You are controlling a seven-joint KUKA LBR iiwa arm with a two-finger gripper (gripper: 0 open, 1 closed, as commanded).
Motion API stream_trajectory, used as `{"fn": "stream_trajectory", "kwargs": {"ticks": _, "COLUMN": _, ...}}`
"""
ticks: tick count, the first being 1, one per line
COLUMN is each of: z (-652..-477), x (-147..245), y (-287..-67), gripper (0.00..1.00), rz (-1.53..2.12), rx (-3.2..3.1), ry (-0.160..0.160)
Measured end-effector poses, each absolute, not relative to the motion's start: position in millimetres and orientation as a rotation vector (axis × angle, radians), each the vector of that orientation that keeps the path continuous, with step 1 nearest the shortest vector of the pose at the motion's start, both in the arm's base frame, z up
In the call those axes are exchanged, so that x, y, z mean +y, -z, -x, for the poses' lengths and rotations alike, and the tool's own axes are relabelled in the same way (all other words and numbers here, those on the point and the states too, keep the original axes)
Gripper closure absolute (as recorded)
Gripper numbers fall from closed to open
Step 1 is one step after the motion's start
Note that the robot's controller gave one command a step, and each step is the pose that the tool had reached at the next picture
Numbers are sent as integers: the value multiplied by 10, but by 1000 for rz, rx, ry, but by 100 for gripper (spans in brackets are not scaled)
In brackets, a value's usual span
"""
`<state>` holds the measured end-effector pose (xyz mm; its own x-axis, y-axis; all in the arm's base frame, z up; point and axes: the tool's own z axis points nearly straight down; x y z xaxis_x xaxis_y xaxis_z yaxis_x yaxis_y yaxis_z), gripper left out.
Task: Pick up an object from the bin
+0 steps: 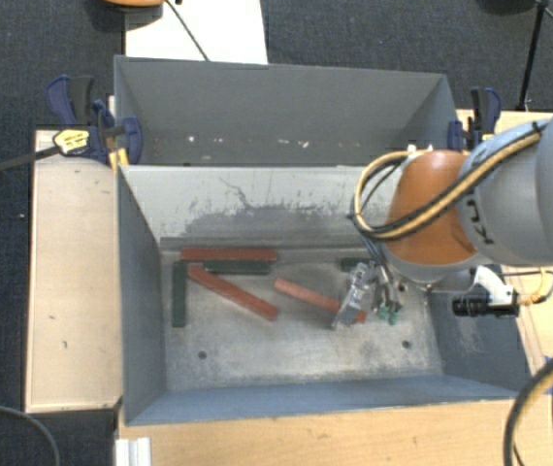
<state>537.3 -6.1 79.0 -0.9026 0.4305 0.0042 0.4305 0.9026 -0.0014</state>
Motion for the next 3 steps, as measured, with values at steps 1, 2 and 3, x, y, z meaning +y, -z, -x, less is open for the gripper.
{"fn": "stream_trajectory", "kwargs": {"ticks": 1, "z": -5362, "x": -61, "y": -1002, "gripper": 100, "rz": 688, "rx": -3057, "ry": -2}}
{"fn": "stream_trajectory", "kwargs": {"ticks": 2, "z": -5384, "x": -62, "y": -1188, "gripper": 100, "rz": 689, "rx": -3066, "ry": 1}}
{"fn": "stream_trajectory", "kwargs": {"ticks": 3, "z": -5391, "x": -63, "y": -1257, "gripper": 100, "rz": 688, "rx": -3071, "ry": 3}}
